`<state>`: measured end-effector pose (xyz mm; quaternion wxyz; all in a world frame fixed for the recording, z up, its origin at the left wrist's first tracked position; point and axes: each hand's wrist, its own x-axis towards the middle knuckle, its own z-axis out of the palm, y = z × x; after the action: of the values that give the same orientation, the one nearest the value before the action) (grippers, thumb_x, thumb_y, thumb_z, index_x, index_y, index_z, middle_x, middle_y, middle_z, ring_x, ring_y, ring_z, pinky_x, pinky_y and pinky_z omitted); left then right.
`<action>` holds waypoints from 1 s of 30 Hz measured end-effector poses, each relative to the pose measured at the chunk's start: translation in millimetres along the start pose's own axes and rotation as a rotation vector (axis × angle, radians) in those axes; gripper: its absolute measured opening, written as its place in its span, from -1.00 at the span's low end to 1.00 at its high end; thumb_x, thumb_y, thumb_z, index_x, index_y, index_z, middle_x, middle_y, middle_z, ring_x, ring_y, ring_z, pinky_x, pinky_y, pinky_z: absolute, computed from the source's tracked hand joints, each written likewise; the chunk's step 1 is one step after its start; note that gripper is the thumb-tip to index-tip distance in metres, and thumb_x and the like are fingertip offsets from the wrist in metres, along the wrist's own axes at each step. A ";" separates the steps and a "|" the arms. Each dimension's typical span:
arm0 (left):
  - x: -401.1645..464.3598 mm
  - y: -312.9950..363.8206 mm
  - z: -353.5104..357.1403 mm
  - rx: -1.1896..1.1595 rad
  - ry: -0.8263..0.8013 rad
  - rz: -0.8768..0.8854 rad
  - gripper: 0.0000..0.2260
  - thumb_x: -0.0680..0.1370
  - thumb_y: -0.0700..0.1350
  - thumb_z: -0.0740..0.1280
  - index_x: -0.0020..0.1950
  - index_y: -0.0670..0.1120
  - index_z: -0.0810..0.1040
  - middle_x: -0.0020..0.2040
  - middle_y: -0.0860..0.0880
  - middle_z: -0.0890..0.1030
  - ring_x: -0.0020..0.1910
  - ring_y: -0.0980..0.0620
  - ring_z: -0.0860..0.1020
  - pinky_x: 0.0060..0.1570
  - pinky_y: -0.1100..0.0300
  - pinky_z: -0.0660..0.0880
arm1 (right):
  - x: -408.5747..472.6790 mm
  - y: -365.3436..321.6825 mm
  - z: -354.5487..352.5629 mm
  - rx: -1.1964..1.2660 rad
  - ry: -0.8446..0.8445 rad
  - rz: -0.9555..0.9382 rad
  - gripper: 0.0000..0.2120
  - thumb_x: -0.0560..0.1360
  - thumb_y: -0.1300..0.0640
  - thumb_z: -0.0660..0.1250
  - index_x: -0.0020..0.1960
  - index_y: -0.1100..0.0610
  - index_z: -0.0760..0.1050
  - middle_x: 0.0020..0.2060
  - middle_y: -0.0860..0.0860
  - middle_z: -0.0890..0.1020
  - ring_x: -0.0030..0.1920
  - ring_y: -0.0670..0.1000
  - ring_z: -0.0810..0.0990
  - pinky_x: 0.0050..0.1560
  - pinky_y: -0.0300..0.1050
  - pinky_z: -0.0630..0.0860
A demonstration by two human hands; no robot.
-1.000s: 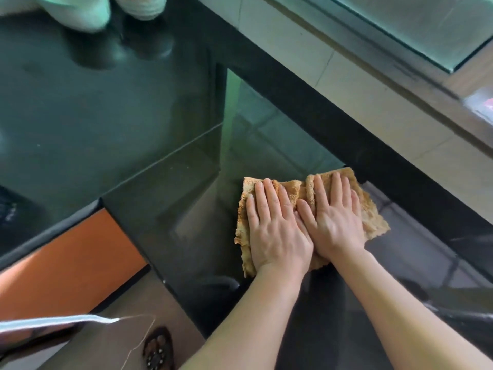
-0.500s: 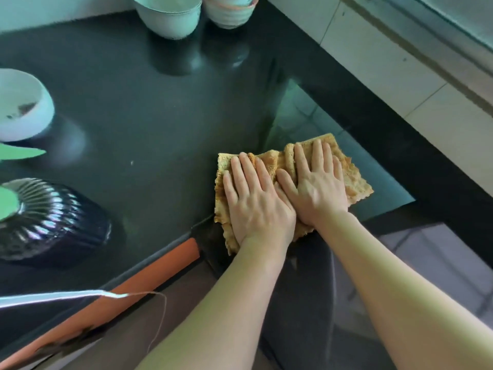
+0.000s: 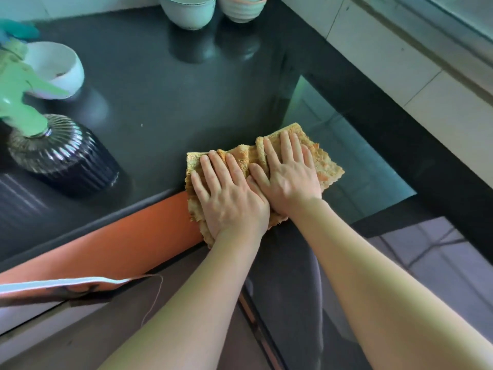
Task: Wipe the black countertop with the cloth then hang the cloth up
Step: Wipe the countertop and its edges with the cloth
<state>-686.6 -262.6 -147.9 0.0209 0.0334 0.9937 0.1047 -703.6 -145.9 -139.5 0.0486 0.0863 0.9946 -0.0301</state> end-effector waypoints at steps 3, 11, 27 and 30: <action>-31.4 8.0 3.8 0.005 -0.007 -0.021 -0.40 0.66 0.03 -0.07 0.66 -0.17 -0.09 0.67 -0.25 -0.11 0.65 -0.24 -0.16 0.58 -0.26 -0.15 | -29.5 12.1 1.4 0.006 -0.001 -0.044 -0.29 0.60 -0.35 -0.19 0.65 -0.06 -0.10 0.65 0.13 -0.11 0.63 0.14 -0.20 0.60 0.15 -0.18; -127.5 45.0 15.6 -0.009 0.006 -0.037 -0.39 0.66 0.04 -0.06 0.66 -0.17 -0.10 0.67 -0.27 -0.11 0.65 -0.25 -0.16 0.57 -0.28 -0.16 | -117.4 61.3 9.7 0.044 -0.002 -0.070 -0.32 0.59 -0.35 -0.21 0.65 -0.10 -0.08 0.65 0.12 -0.09 0.63 0.11 -0.19 0.60 0.13 -0.18; -335.6 109.1 33.9 -0.008 -0.067 0.033 -0.36 0.60 0.03 -0.10 0.65 -0.23 0.03 0.65 -0.32 -0.01 0.64 -0.30 -0.08 0.54 -0.33 -0.06 | -314.7 155.3 20.8 0.043 -0.030 -0.116 -0.37 0.65 -0.29 -0.16 0.65 -0.06 -0.02 0.65 0.11 -0.09 0.63 0.10 -0.24 0.60 0.12 -0.26; -366.1 116.7 36.7 -0.005 -0.098 0.057 -0.36 0.60 0.02 -0.08 0.64 -0.23 0.05 0.65 -0.33 -0.01 0.64 -0.30 -0.08 0.54 -0.34 -0.06 | -345.5 167.9 21.8 0.047 -0.038 -0.104 -0.37 0.65 -0.28 -0.15 0.65 -0.05 -0.01 0.65 0.11 -0.08 0.63 0.10 -0.24 0.60 0.14 -0.20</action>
<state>-312.7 -167.0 -146.7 0.0665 0.0668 0.9899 0.1059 -333.6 -40.6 -134.5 0.0641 0.0351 0.9957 -0.0575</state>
